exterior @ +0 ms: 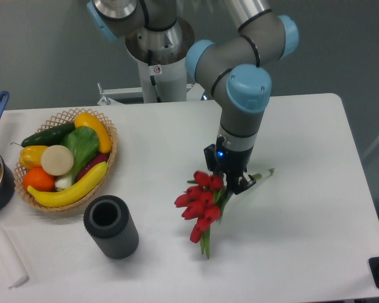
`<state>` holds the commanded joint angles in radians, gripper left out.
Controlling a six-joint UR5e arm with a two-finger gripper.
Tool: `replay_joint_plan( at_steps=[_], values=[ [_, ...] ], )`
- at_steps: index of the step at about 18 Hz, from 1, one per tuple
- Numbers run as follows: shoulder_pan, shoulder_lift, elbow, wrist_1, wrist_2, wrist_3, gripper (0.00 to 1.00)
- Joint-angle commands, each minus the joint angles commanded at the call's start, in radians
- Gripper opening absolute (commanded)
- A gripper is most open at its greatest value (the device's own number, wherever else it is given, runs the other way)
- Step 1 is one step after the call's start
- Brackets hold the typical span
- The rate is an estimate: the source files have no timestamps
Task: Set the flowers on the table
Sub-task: 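Lower the held tulips onto the table surface, then open the gripper to release the tulip stems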
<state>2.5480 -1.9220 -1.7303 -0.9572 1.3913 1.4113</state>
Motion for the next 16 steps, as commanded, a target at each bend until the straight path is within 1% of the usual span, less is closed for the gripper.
replay_joint_plan(
  at_steps=[3, 6, 7, 8, 9, 11, 13, 15, 16],
  values=[
    [-0.009, -0.020, -0.002, 0.002, 0.002, -0.002, 0.40],
    [-0.008, -0.015, 0.003, 0.000, 0.000, 0.000, 0.42],
    [-0.008, -0.014, 0.006, 0.002, 0.000, 0.000, 0.49],
    [-0.008, -0.012, 0.012, 0.005, 0.000, 0.002, 0.88],
    [-0.009, -0.011, 0.014, 0.011, 0.000, 0.002, 1.00],
    [-0.008, 0.003, 0.020, 0.015, -0.002, 0.002, 1.00],
    [-0.008, 0.026, 0.052, 0.005, 0.001, -0.002, 1.00],
    [0.004, 0.049, 0.089, -0.029, 0.002, 0.002, 1.00],
    [0.023, 0.058, 0.109, -0.069, 0.002, 0.003, 1.00]
  ],
)
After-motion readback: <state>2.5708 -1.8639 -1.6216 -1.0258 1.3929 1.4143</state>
